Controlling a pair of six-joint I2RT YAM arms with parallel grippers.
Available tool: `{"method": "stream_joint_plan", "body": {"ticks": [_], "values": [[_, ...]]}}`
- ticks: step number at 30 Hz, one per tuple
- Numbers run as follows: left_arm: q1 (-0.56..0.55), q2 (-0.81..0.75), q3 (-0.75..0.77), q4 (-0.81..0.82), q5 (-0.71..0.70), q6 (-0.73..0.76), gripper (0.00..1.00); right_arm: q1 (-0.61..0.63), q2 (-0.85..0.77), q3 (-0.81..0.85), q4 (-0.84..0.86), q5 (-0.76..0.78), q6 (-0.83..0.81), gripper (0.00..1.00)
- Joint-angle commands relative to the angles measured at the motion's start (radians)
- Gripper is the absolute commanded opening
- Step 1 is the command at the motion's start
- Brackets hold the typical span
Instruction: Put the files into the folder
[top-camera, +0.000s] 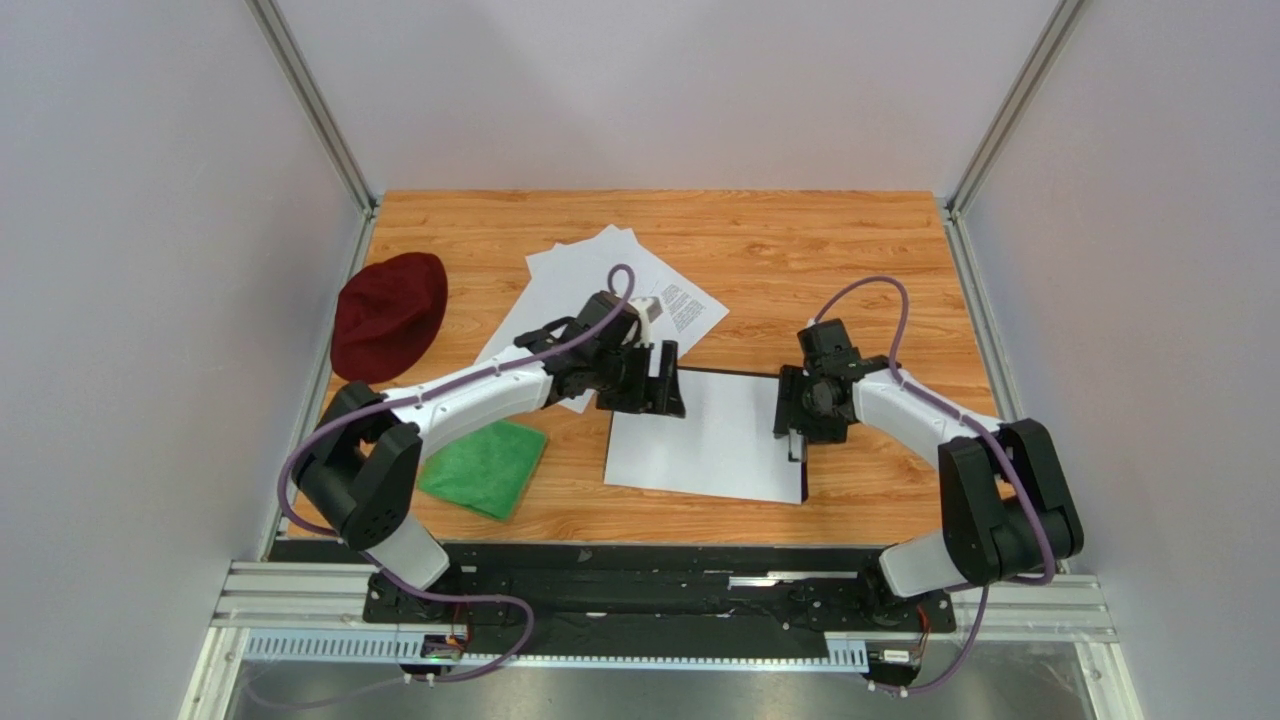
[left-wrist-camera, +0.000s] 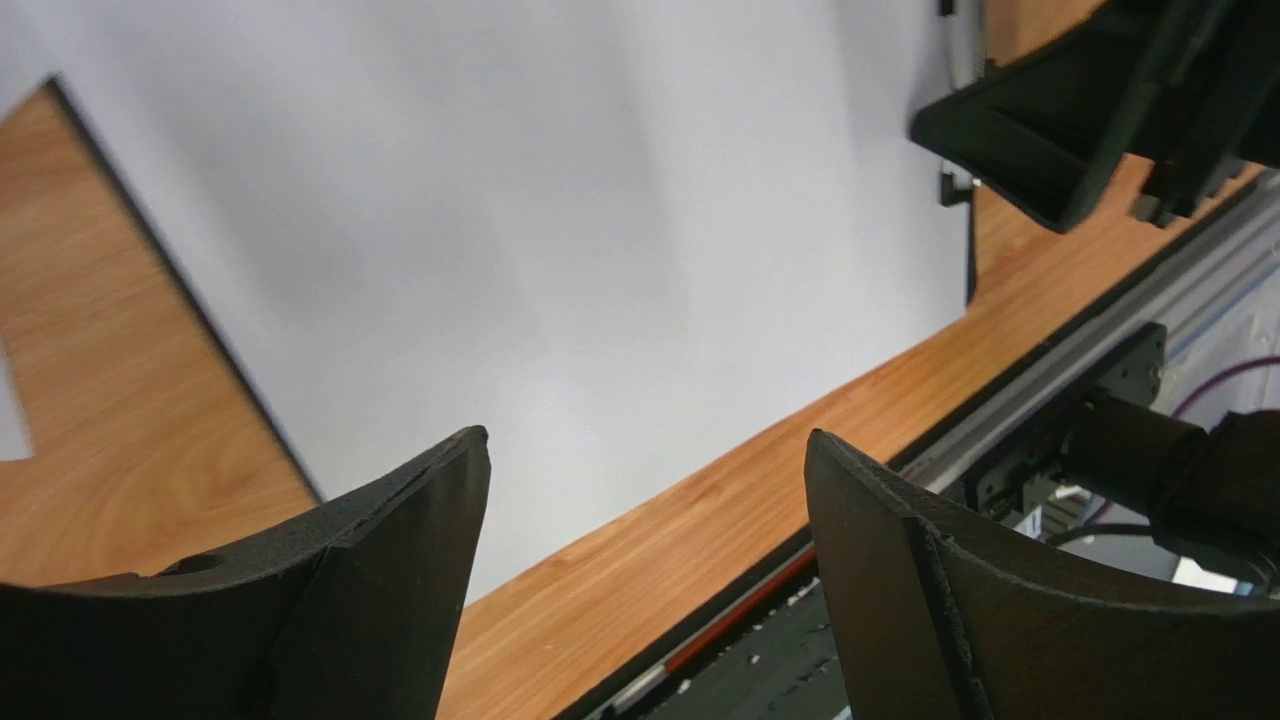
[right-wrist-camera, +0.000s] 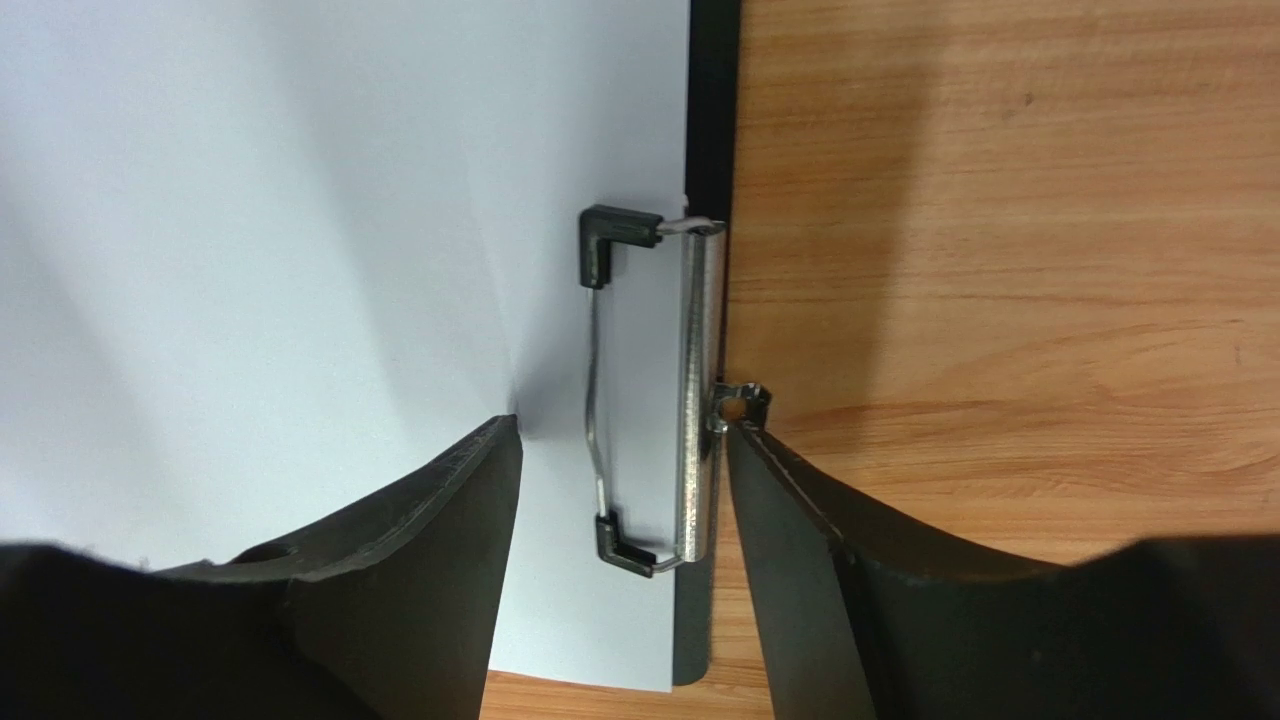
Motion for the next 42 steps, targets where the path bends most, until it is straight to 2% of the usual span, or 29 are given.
{"method": "stream_joint_plan", "body": {"ticks": [1, 4, 7, 10, 12, 13, 14, 16, 17, 20, 24, 28, 29, 32, 42], "values": [[0.079, -0.045, -0.062, -0.017, -0.014, 0.02, 0.85, 0.012, 0.061, 0.069, -0.095, 0.195, 0.045, 0.6], [0.126, -0.077, -0.051, -0.049, -0.057, 0.003, 0.85, 0.012, 0.088, 0.103, -0.179, 0.343, 0.068, 0.59], [0.191, -0.105, -0.036, -0.045, -0.088, -0.024, 0.85, 0.017, 0.06, 0.132, -0.201, 0.412, 0.052, 0.6], [0.284, -0.093, 0.001, -0.008, -0.056, -0.044, 0.84, 0.081, -0.02, 0.207, -0.152, 0.351, 0.01, 0.65], [0.358, -0.039, 0.038, 0.004, -0.017, -0.055, 0.82, 0.135, -0.026, 0.273, -0.114, 0.316, -0.002, 0.75], [0.384, -0.015, 0.083, 0.004, 0.001, -0.073, 0.82, 0.147, -0.009, 0.337, -0.094, 0.299, 0.003, 0.78], [0.434, 0.012, 0.105, 0.006, 0.045, -0.085, 0.81, 0.155, 0.009, 0.366, -0.018, 0.264, 0.025, 0.85], [0.472, 0.082, 0.134, 0.064, 0.062, -0.134, 0.79, 0.181, 0.102, 0.435, 0.081, 0.112, 0.077, 0.89], [0.505, 0.108, 0.145, 0.081, 0.075, -0.151, 0.77, 0.186, 0.145, 0.457, 0.198, -0.03, 0.142, 0.88], [0.556, 0.234, 0.231, 0.113, 0.153, -0.194, 0.69, 0.203, 0.323, 0.582, 0.319, -0.132, 0.255, 0.87], [0.571, 0.378, 0.363, 0.11, 0.179, -0.207, 0.62, 0.227, 0.523, 0.783, 0.362, -0.177, 0.316, 0.83], [0.574, 0.446, 0.412, 0.074, 0.176, -0.222, 0.58, 0.241, 0.691, 0.911, 0.416, -0.204, 0.331, 0.78], [0.576, 0.452, 0.405, 0.073, 0.173, -0.231, 0.55, 0.247, 0.715, 0.935, 0.401, -0.221, 0.335, 0.75], [0.578, 0.473, 0.385, 0.06, 0.15, -0.273, 0.55, 0.272, 0.773, 1.002, 0.325, -0.194, 0.354, 0.72], [0.581, 0.497, 0.355, 0.034, 0.159, -0.316, 0.53, 0.321, 0.814, 0.98, 0.221, -0.113, 0.449, 0.67]]}}
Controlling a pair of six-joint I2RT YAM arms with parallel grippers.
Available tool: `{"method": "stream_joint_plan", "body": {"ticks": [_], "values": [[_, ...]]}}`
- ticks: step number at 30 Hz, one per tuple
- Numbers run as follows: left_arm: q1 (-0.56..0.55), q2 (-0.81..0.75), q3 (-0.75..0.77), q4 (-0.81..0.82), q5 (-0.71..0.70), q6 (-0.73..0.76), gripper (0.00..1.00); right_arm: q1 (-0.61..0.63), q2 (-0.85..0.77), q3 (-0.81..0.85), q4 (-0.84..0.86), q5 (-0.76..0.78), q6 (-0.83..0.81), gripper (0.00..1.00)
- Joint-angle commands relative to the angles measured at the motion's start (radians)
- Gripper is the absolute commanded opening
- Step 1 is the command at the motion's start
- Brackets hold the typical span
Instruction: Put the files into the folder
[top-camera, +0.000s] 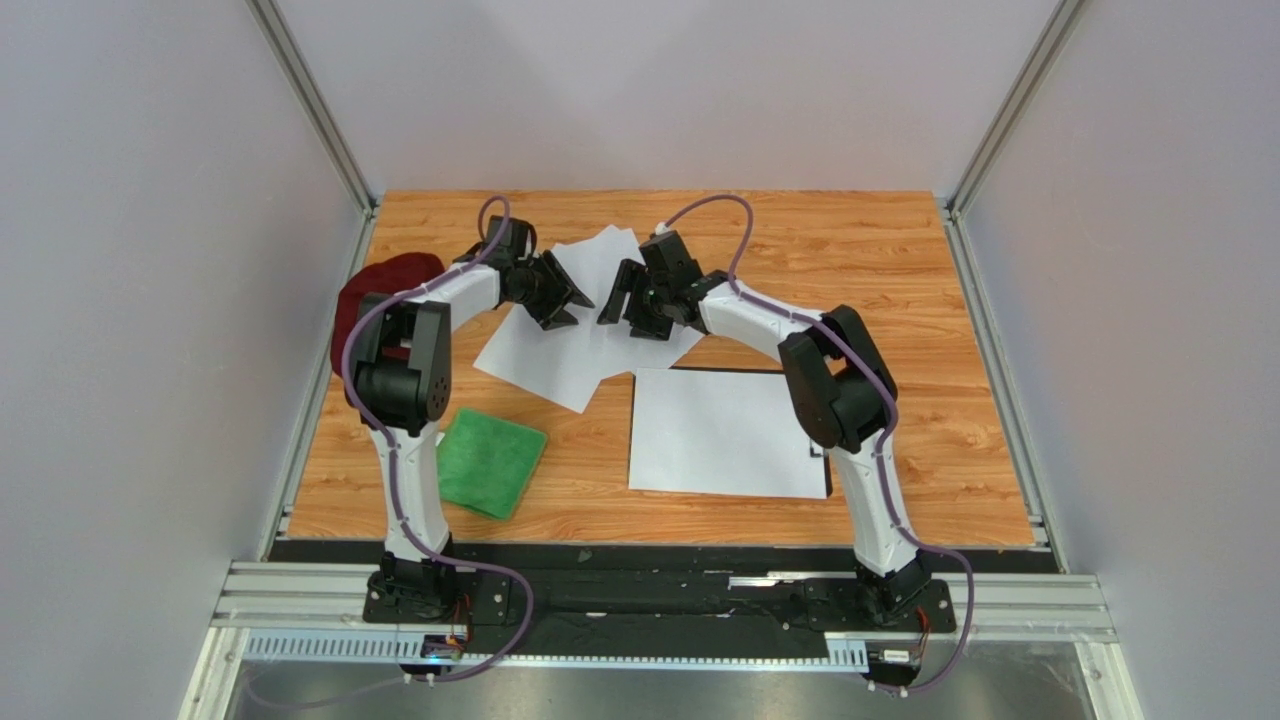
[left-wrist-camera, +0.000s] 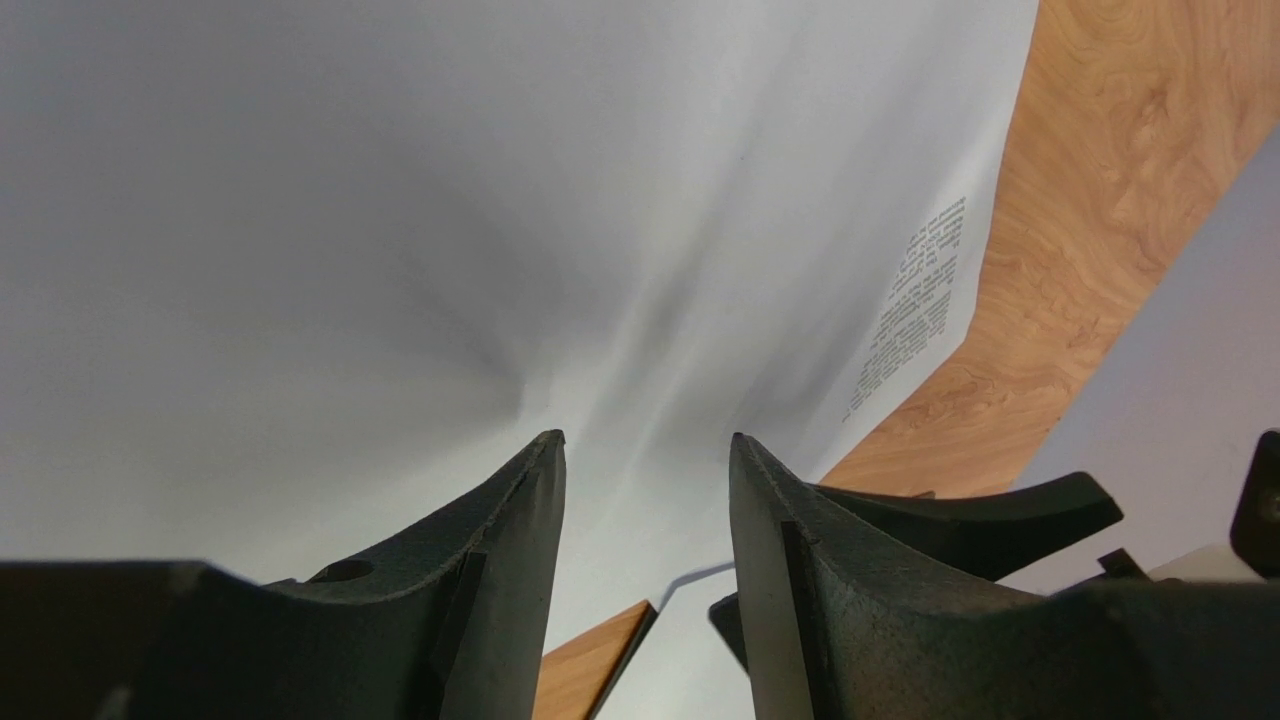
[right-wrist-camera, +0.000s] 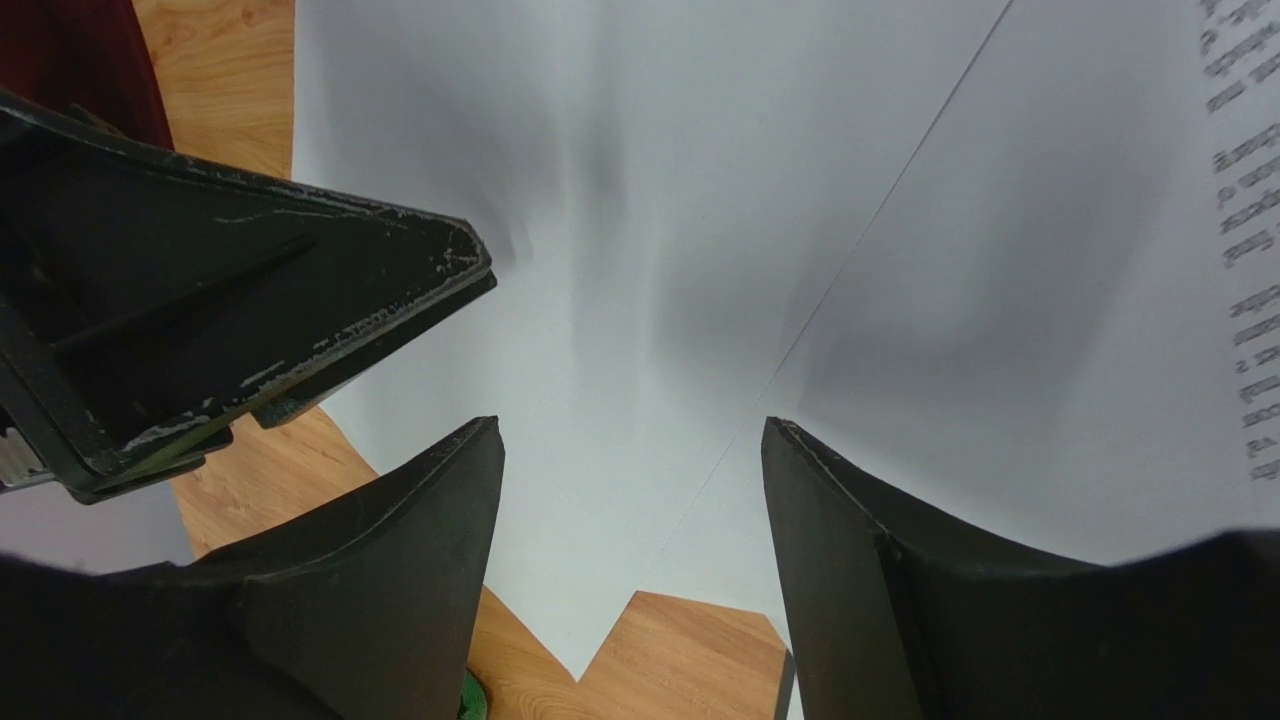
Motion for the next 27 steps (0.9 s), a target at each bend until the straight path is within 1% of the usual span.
{"method": "stream_joint_plan", "body": {"ticks": [1, 8, 12, 13, 14, 16, 20, 22, 25, 27], "values": [[0.005, 0.018, -0.011, -0.006, 0.022, -0.03, 0.52, 0.015, 0.042, 0.05, -0.069, 0.042, 0.061, 0.67], [0.011, 0.038, -0.04, 0.014, 0.062, -0.048, 0.53, 0.032, 0.091, 0.061, -0.067, 0.051, 0.081, 0.68], [0.016, 0.053, -0.046, 0.031, 0.09, -0.044, 0.5, 0.032, 0.09, 0.034, -0.018, 0.028, 0.08, 0.69], [0.016, 0.052, -0.048, 0.032, 0.09, -0.035, 0.5, 0.032, 0.08, 0.015, 0.038, 0.022, 0.076, 0.69], [0.016, 0.053, -0.052, 0.035, 0.09, -0.03, 0.5, 0.03, 0.065, -0.023, 0.07, 0.013, 0.076, 0.69], [0.016, 0.062, -0.055, 0.037, 0.093, -0.031, 0.5, 0.024, 0.063, -0.031, 0.138, -0.035, 0.087, 0.7], [0.017, 0.059, -0.069, 0.051, 0.11, -0.035, 0.5, 0.021, 0.091, -0.002, 0.155, -0.081, 0.11, 0.7], [0.02, 0.053, -0.074, 0.057, 0.117, -0.035, 0.5, 0.015, 0.096, -0.012, 0.212, -0.137, 0.106, 0.72], [0.02, 0.053, -0.078, 0.066, 0.134, -0.035, 0.5, 0.009, 0.115, 0.003, 0.229, -0.193, 0.101, 0.73], [0.02, 0.053, -0.081, 0.08, 0.151, -0.038, 0.5, 0.009, 0.114, -0.008, 0.27, -0.196, 0.11, 0.73]]}}
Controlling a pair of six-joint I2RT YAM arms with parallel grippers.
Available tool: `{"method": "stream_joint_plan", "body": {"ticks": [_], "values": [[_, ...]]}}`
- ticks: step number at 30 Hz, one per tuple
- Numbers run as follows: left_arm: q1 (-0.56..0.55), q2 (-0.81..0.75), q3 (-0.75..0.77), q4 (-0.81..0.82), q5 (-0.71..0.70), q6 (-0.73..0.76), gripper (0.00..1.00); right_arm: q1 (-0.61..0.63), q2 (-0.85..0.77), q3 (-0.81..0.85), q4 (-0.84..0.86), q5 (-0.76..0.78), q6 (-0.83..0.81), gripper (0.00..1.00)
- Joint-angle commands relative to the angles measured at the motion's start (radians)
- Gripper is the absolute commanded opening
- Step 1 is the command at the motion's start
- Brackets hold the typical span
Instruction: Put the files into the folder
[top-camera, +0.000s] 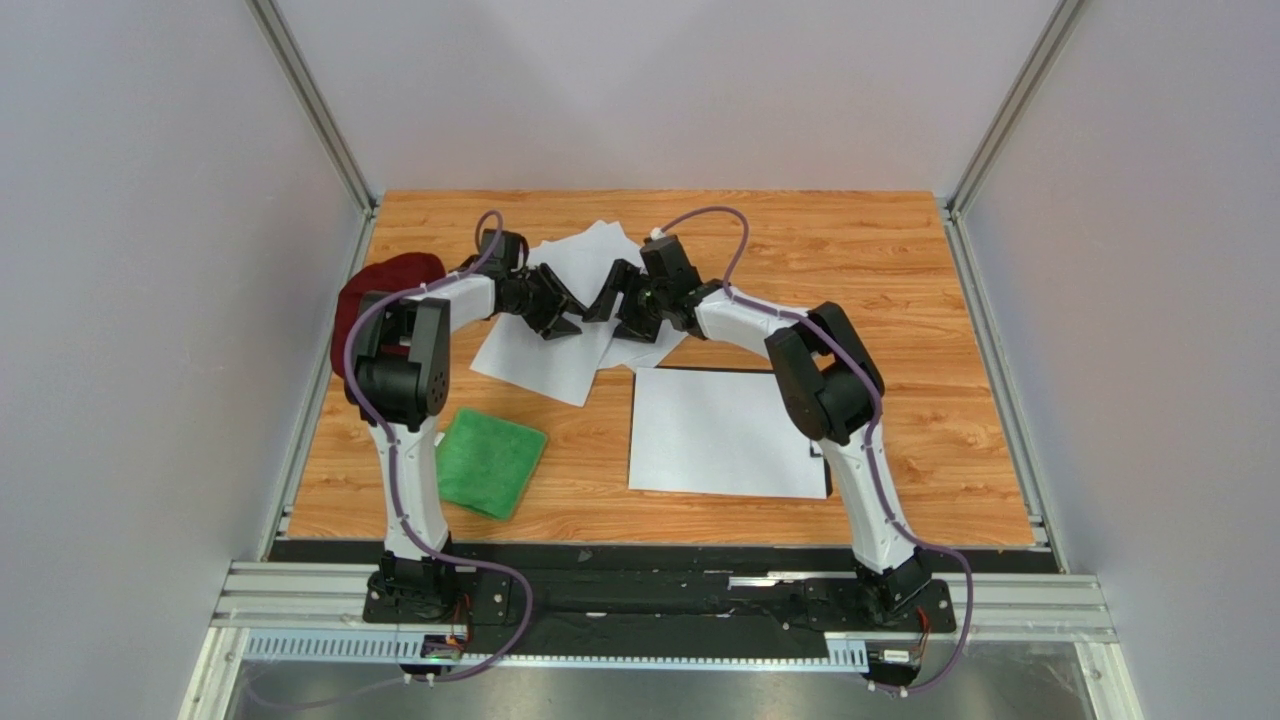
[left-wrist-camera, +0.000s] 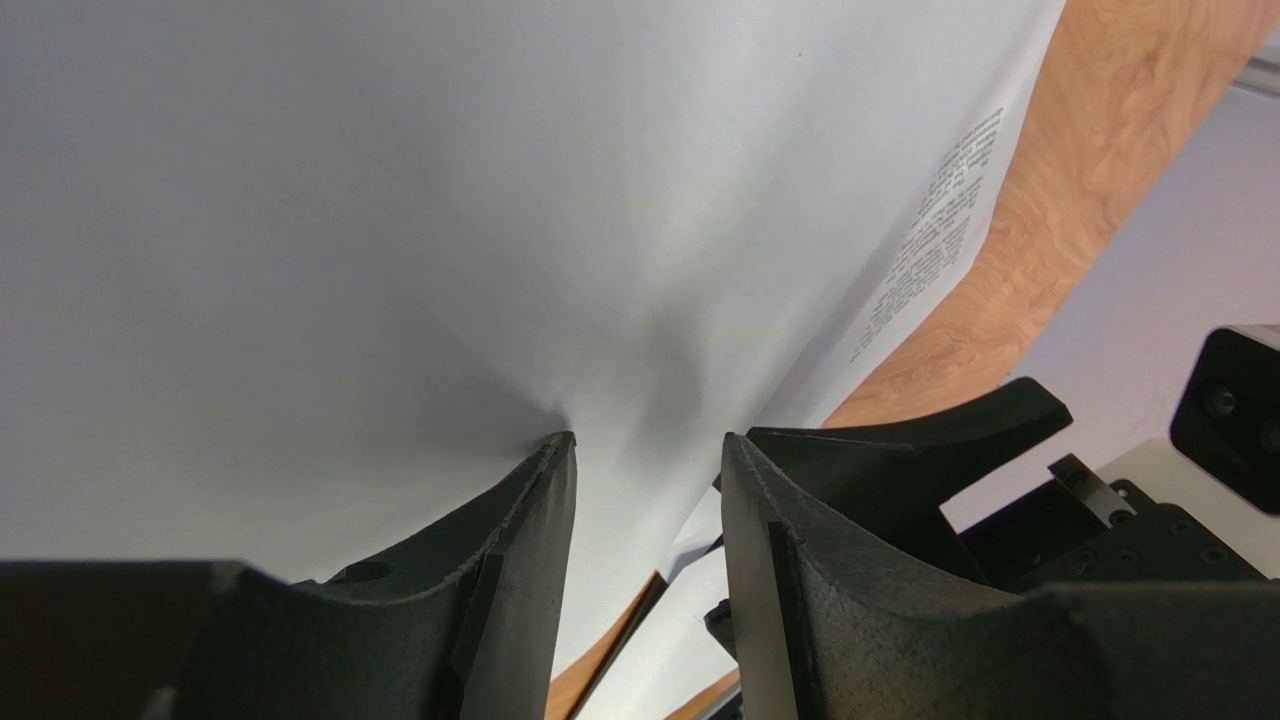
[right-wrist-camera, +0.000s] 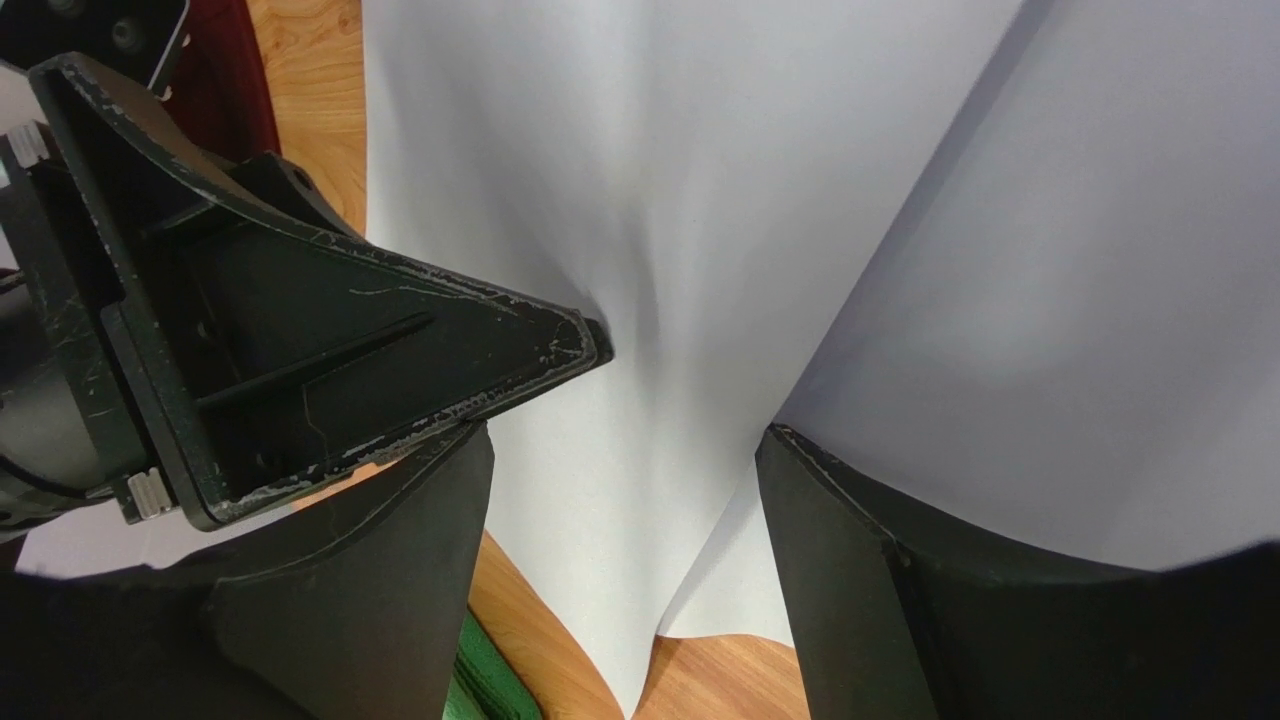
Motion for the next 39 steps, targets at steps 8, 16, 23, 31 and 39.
{"method": "stream_joint_plan", "body": {"ticks": [8, 16, 23, 31, 39], "values": [[-0.004, 0.006, 0.0, -0.012, 0.026, 0.03, 0.49, -0.01, -0.006, -0.145, 0.38, -0.119, 0.091, 0.6], [-0.004, -0.017, 0.01, -0.027, 0.019, 0.042, 0.49, -0.033, 0.012, -0.164, 0.479, -0.167, 0.174, 0.39], [-0.001, -0.063, 0.072, -0.101, -0.014, 0.094, 0.53, -0.047, 0.025, -0.162, 0.445, -0.15, 0.18, 0.1], [0.001, -0.268, 0.13, -0.249, -0.105, 0.203, 0.63, -0.051, 0.039, -0.095, 0.431, -0.147, 0.172, 0.0], [-0.05, -0.62, 0.053, -0.328, -0.139, 0.318, 0.66, -0.09, -0.379, -0.272, 0.051, 0.008, 0.108, 0.0]]}}
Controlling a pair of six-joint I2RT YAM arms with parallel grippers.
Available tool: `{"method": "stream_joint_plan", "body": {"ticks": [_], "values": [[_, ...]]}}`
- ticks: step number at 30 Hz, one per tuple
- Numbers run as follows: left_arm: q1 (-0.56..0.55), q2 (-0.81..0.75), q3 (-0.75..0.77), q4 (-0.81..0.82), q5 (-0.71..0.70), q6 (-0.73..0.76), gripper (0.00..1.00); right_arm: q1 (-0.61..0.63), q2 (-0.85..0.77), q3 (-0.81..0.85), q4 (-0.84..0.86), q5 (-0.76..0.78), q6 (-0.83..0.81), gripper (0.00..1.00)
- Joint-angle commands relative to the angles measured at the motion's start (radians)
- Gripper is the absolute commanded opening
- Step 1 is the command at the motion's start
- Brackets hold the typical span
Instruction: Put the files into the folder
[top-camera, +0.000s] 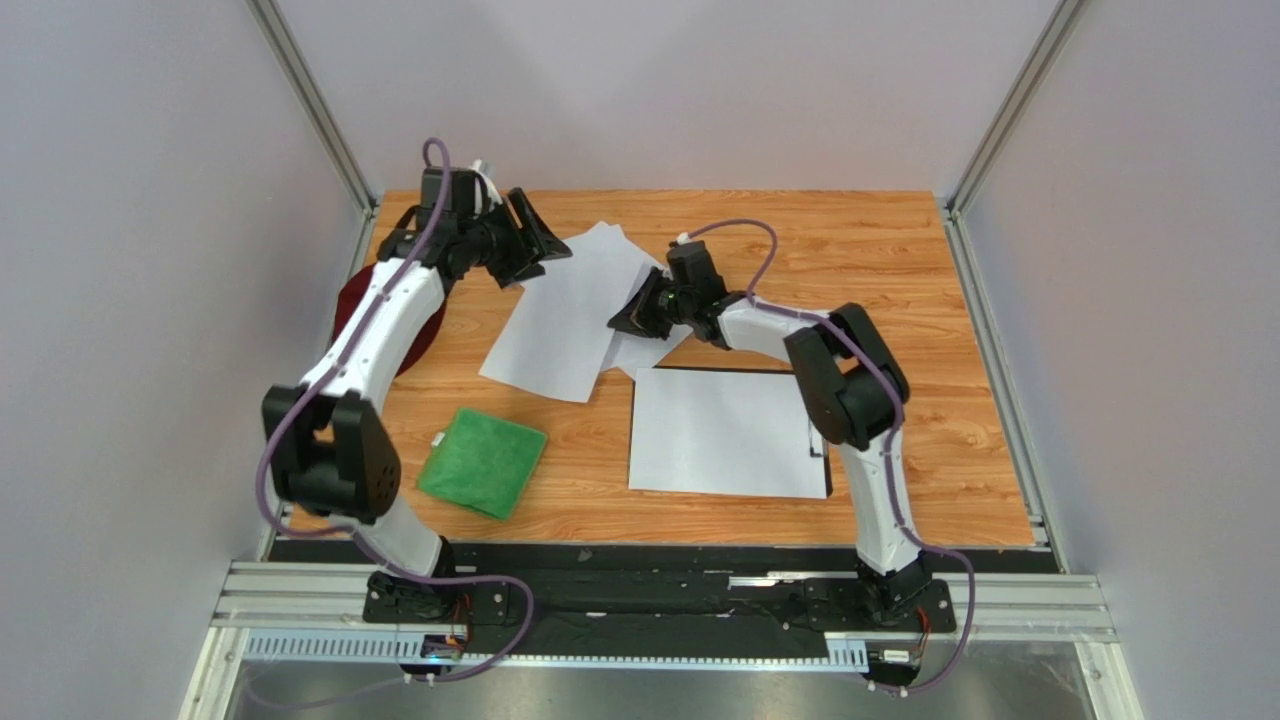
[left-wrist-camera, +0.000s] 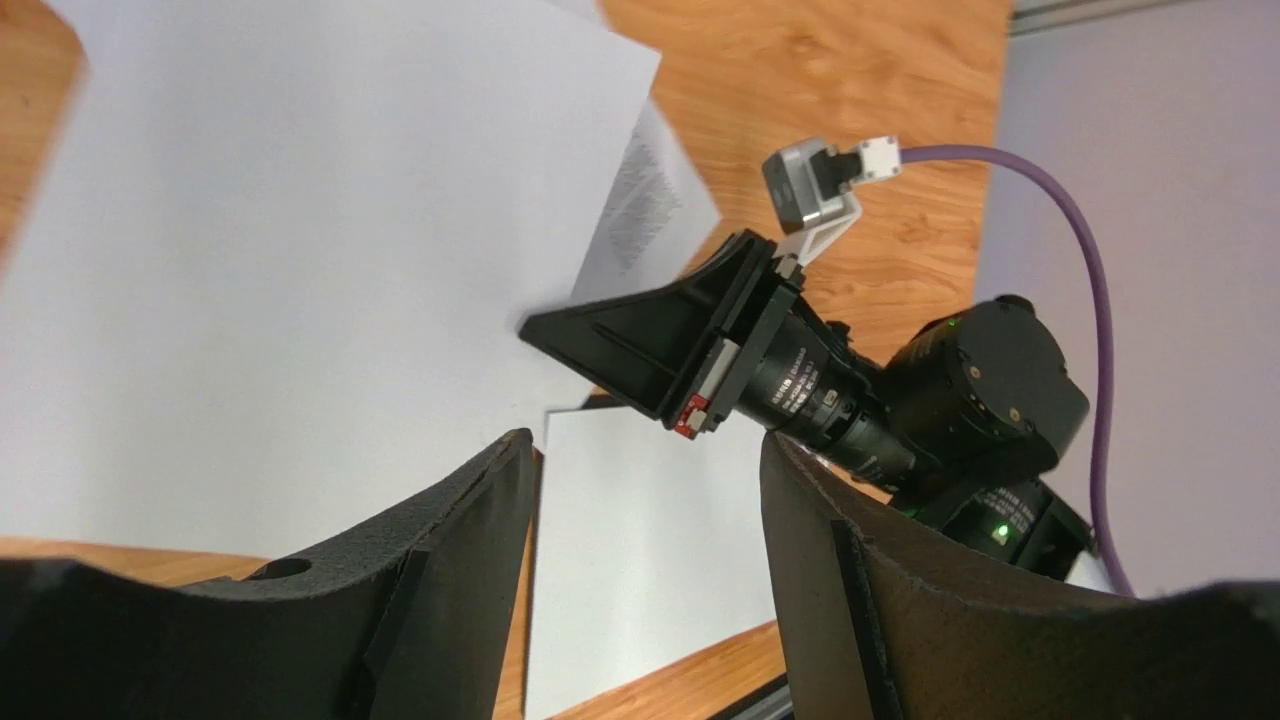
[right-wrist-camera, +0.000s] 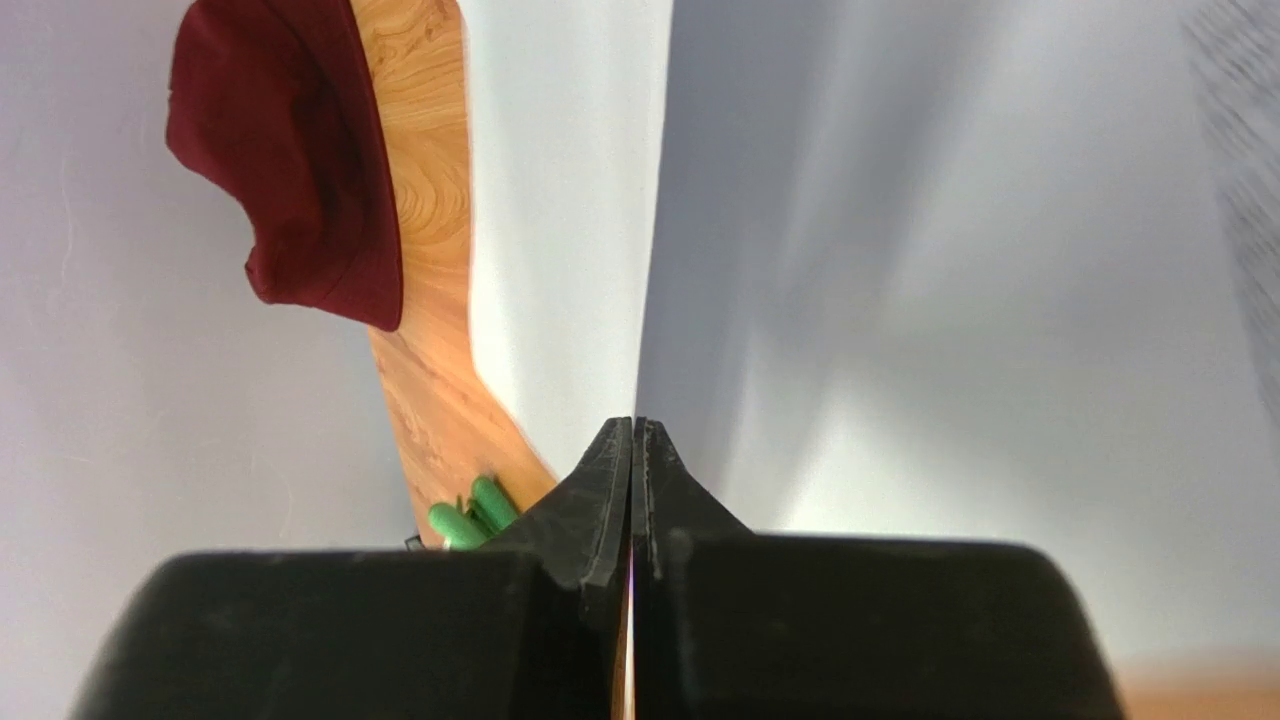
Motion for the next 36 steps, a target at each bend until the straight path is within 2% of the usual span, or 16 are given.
{"method": "stream_joint_plan", "body": {"ticks": [1, 8, 12, 16, 21, 23, 24, 26, 27, 29, 30, 32, 33, 34, 35, 36], "values": [[-0.079, -0.184, -0.037, -0.059, -0.008, 0.097, 0.66, -0.038, -0.374, -0.167, -0.186, 0.13, -0.006, 0.0], [-0.298, -0.354, -0.286, 0.013, -0.039, 0.07, 0.67, 0.017, -0.927, -0.863, -0.188, 0.509, 0.337, 0.0], [-0.393, -0.395, -0.378, 0.014, -0.066, 0.068, 0.68, 0.116, -1.113, -1.043, -0.226, 0.705, 0.549, 0.0], [-0.429, -0.466, -0.47, 0.015, -0.115, 0.054, 0.7, 0.247, -1.192, -1.094, -0.376, 0.889, 0.834, 0.0], [-0.433, -0.514, -0.594, 0.012, -0.149, 0.022, 0.75, 0.448, -1.152, -1.07, -0.43, 1.042, 1.002, 0.01], [-0.433, -0.523, -0.63, 0.035, -0.151, 0.014, 0.75, 0.517, -1.095, -1.013, -0.479, 1.063, 1.066, 0.09], [-0.433, -0.521, -0.634, 0.04, -0.151, 0.016, 0.75, 0.54, -1.078, -0.993, -0.494, 1.066, 1.078, 0.19], [-0.433, -0.502, -0.633, 0.04, -0.158, 0.025, 0.75, 0.574, -1.042, -0.95, -0.52, 1.031, 1.073, 0.29], [-0.433, -0.492, -0.63, 0.038, -0.163, 0.033, 0.76, 0.585, -1.037, -0.943, -0.533, 1.02, 1.06, 0.47], [-0.433, -0.446, -0.607, 0.011, -0.174, 0.063, 0.78, 0.625, -1.058, -0.95, -0.507, 1.005, 1.008, 0.61], [-0.433, -0.431, -0.598, -0.008, -0.197, 0.077, 0.79, 0.633, -1.07, -0.952, -0.454, 0.984, 0.873, 0.71], [-0.433, -0.393, -0.579, -0.054, -0.22, 0.099, 0.79, 0.631, -1.101, -0.944, -0.412, 0.868, 0.69, 0.76], [-0.433, -0.386, -0.579, -0.058, -0.24, 0.094, 0.79, 0.628, -1.112, -0.93, -0.412, 0.817, 0.448, 0.78], [-0.433, -0.385, -0.588, -0.06, -0.25, 0.087, 0.79, 0.627, -1.123, -0.917, -0.416, 0.721, 0.33, 0.78], [-0.433, -0.388, -0.596, -0.059, -0.264, 0.074, 0.79, 0.627, -1.118, -0.863, -0.459, 0.692, 0.205, 0.78], [-0.432, -0.388, -0.604, -0.052, -0.283, 0.054, 0.79, 0.627, -1.111, -0.831, -0.628, 0.683, 0.066, 0.8]]}}
